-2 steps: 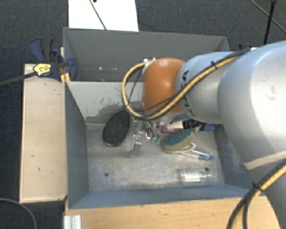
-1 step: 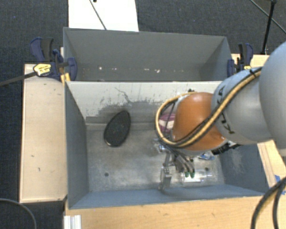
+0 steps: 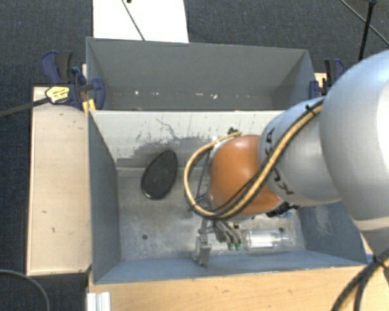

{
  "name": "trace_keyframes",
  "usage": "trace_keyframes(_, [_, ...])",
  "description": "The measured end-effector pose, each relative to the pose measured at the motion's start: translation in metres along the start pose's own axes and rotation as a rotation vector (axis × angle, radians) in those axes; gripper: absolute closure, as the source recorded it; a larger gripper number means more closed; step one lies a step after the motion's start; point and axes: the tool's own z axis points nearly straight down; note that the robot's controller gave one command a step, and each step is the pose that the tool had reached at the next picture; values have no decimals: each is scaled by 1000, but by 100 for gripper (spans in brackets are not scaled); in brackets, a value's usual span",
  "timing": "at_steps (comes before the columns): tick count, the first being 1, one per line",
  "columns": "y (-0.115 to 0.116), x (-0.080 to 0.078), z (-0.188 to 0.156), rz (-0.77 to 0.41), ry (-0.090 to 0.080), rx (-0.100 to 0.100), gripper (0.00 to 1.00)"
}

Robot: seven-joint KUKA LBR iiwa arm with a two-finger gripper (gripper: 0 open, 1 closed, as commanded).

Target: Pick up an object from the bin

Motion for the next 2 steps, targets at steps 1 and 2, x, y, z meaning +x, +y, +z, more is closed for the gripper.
trace_keyframes(1, [-60,0,-5,-126,5,4,0])
trace_keyframes(2, [13,-51,-35,-70,2,-2,0])
